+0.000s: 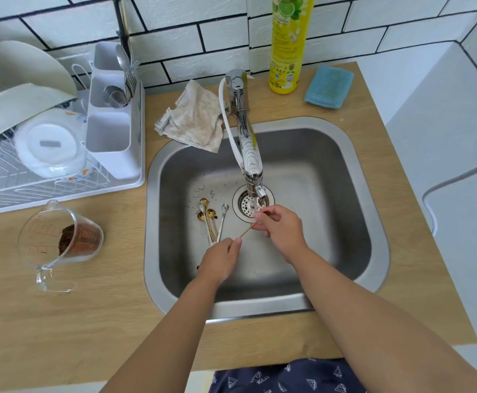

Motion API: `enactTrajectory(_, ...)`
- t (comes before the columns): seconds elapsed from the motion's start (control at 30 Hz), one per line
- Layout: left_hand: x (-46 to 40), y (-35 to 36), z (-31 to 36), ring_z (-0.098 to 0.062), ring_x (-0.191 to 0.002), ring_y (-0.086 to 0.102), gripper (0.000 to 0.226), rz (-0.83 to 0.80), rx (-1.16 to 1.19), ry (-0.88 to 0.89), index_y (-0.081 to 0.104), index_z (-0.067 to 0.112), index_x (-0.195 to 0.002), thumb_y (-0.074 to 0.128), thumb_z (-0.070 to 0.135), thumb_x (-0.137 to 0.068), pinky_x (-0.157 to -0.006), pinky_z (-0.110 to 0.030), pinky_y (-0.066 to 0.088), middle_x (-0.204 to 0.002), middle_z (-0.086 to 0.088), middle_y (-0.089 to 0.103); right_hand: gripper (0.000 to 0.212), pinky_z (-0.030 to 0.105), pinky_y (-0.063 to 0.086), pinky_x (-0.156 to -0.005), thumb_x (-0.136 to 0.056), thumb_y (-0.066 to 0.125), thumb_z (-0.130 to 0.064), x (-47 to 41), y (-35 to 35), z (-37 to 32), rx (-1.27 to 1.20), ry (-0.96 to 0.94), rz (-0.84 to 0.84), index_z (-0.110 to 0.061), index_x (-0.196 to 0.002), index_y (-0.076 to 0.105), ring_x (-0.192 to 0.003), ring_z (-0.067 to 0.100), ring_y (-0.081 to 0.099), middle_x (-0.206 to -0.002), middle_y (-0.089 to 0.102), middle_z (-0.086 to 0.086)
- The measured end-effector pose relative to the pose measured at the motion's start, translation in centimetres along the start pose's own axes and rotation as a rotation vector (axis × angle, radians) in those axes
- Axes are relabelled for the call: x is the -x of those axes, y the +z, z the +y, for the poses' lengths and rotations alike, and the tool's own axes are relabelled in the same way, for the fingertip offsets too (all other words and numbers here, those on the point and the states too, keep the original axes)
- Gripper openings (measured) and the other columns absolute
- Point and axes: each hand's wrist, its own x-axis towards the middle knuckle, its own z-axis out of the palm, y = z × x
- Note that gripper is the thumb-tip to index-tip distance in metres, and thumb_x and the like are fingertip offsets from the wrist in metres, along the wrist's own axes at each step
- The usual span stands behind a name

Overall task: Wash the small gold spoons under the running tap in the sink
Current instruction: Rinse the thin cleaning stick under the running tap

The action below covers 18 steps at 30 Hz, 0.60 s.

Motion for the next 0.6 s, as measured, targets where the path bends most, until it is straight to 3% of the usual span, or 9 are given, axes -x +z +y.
enactTrajectory(0.1, -0.43, 0.38, -0.43, -0.024, -0.096, 0.06, 0.042, 0.013, -0.019, 0.036, 0.066, 0.023, -0.098, 0.031, 0.046, -0.106, -0.082, -0.033, 0.044, -0.097, -0.003, 0.069, 0.013, 0.015, 0.047, -0.053, -0.1, 0.065, -0.021, -0.05, 0.19, -0.22, 0.025, -0.013, 0.015, -0.019, -0.09, 0.072, -0.078, 0.017, 0.08, -0.083, 0.081, 0.0)
enactTrajectory(0.2, -0.72, 0.5, -0.8, -0.029, -0.101, 0.06, 0.046, -0.042, -0.094, 0.005, 0.062, 0.023, -0.09, 0.027, 0.047, -0.106, -0.088, -0.037, 0.043, -0.102, -0.007, 0.07, 0.016, 0.017, 0.05, -0.061, -0.104, 0.057, -0.014, 0.02, 0.47, -0.2, 0.022, 0.007, -0.062, -0.021, -0.098, 0.07, -0.084, 0.015, 0.079, -0.092, 0.08, -0.002)
enactTrajectory(0.33, -0.67, 0.76, -1.03, -0.032, -0.107, 0.058, 0.055, -0.148, -0.196, -0.021, 0.059, 0.017, -0.093, 0.017, 0.051, -0.105, -0.091, -0.039, 0.042, -0.115, -0.016, 0.066, 0.009, 0.014, 0.051, -0.064, -0.1, 0.064, -0.013, 0.33, 0.55, 0.0, 0.042, 0.017, -0.145, -0.018, -0.104, 0.07, -0.087, 0.016, 0.079, -0.097, 0.08, 0.0)
enactTrajectory(0.5, -0.44, 0.69, -0.6, -0.033, -0.107, 0.059, 0.06, -0.169, -0.184, -0.032, 0.061, 0.016, -0.089, 0.016, 0.054, -0.104, -0.091, -0.039, 0.042, -0.113, -0.018, 0.067, 0.016, 0.018, 0.052, -0.067, -0.106, 0.054, -0.015, 0.3, 0.69, -0.11, 0.022, 0.046, -0.126, -0.017, -0.106, 0.07, -0.084, 0.014, 0.079, -0.099, 0.079, 0.003)
enactTrajectory(0.6, -0.39, 0.71, -0.57, -0.03, -0.099, 0.059, 0.06, -0.195, -0.173, -0.036, 0.053, 0.022, -0.074, 0.015, 0.058, -0.103, -0.087, -0.039, 0.043, -0.104, -0.015, 0.067, 0.009, 0.017, 0.052, -0.064, -0.101, 0.062, -0.015, 0.38, 0.67, -0.02, 0.031, 0.024, -0.118, -0.017, -0.099, 0.071, -0.082, 0.016, 0.079, -0.089, 0.08, 0.003)
